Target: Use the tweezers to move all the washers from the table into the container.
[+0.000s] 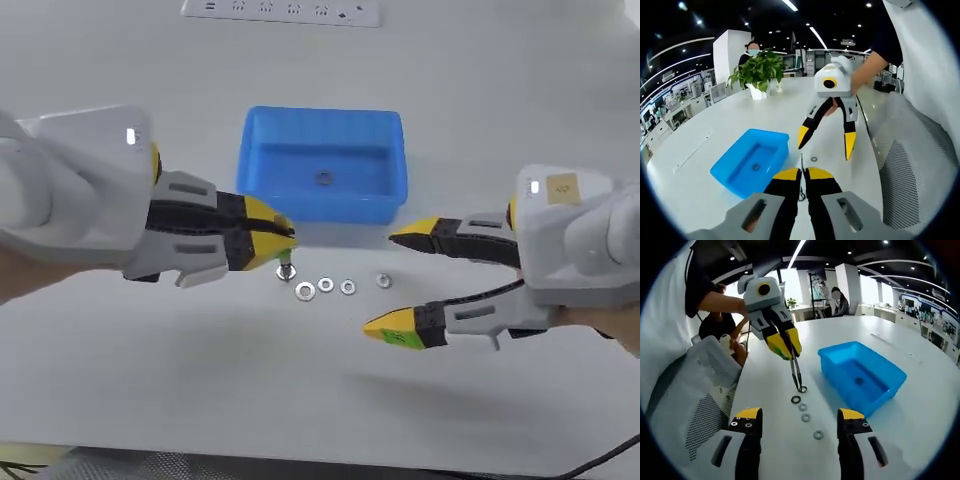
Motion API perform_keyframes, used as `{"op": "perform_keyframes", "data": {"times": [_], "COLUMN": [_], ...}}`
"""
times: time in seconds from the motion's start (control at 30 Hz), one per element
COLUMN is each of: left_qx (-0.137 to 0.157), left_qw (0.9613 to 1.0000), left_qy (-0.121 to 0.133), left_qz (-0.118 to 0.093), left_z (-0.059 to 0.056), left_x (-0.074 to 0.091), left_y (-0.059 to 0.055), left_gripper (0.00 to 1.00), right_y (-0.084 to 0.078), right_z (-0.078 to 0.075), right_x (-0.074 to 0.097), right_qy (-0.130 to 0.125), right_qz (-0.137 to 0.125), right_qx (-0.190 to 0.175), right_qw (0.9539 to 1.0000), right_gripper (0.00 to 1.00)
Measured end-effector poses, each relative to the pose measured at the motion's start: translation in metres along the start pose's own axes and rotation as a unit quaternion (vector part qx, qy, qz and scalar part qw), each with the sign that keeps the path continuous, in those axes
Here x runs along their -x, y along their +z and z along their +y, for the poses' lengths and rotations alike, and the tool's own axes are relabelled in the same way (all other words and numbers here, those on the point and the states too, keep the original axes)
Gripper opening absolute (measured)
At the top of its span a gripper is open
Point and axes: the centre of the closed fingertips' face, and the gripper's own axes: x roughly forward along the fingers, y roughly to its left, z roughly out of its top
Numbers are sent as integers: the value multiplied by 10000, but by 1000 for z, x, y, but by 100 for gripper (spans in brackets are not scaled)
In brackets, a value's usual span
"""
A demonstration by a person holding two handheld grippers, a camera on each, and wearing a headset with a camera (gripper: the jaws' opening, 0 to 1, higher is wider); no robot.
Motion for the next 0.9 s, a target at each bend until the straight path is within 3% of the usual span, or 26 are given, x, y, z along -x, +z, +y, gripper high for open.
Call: {"op": "perform_keyframes", "data": {"times": [0.27,0.47,0.53,0.9], "left_qx": [97,114,125,111], "left_qw": [9999,9999,9999,9999], "left_qy": [-45,-56,-71,-60], "left_qz": [22,45,43,91], "left_z": [-1,-2,-3,0], "left_x": [2,1,0,2], "left_y": [-1,-1,-1,-4], "left_gripper": [8,8,8,8], "right_y": [24,27,26,25], "right_z": [12,16,17,8], "right_x": [-37,-64,-70,-81], "right_qy": [621,882,1006,1068], "right_qz": [-57,112,155,233], "right_qx": [311,618,685,874], "right_qw": [9976,9941,9924,9902], "right_gripper": [52,47,40,19]}}
